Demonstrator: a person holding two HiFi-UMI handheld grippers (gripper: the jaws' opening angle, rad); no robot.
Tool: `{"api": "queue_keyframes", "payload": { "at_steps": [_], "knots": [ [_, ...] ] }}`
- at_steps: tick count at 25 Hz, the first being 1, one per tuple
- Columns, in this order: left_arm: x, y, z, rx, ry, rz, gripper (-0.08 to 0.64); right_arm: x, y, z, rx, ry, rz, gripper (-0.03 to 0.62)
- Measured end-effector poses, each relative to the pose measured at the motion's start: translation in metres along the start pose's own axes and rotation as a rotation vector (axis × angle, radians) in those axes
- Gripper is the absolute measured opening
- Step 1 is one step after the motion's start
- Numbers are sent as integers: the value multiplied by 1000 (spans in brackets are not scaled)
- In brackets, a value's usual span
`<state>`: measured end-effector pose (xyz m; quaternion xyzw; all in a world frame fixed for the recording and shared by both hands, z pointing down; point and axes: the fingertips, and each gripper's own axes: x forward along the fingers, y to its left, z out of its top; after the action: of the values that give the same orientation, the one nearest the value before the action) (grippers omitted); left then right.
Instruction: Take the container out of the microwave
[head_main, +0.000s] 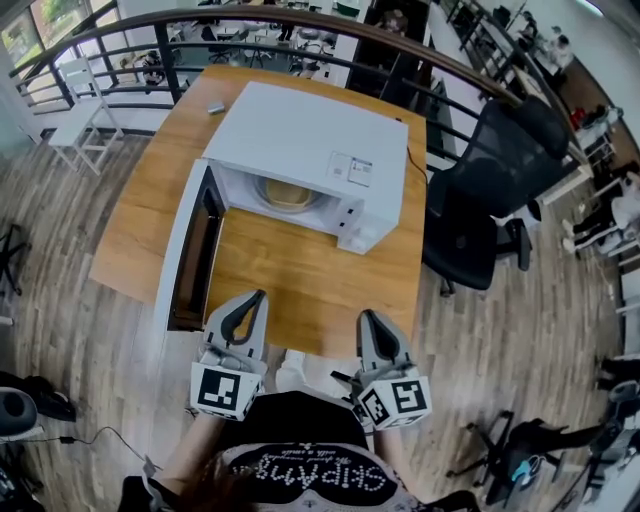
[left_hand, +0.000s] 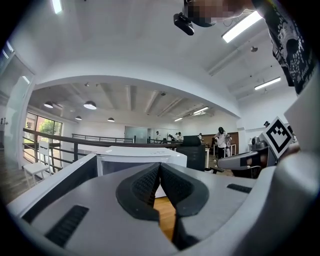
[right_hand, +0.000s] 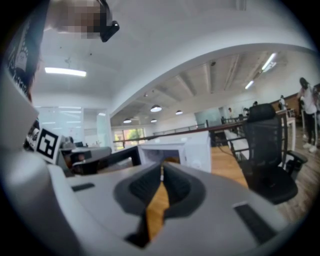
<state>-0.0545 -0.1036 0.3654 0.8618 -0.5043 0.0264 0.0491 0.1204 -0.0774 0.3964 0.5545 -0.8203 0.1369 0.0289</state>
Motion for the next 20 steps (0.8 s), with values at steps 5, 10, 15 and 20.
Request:
{"api": "queue_keyframes", "payload": {
  "at_steps": [5, 10, 15, 20],
  "knots": [
    [15, -2, 2, -2, -2, 12, 32, 7, -12, 4, 2, -3, 13, 37],
    [29, -5, 4, 10, -12, 22, 32, 14, -26, 6, 1, -3, 22, 37],
    [35, -9, 2, 5, -21, 46, 32, 19, -34, 4, -1, 5, 48, 37],
    [34, -15, 0, 6, -16, 47, 32, 18, -38, 6, 4, -4, 56, 37]
  ]
}}
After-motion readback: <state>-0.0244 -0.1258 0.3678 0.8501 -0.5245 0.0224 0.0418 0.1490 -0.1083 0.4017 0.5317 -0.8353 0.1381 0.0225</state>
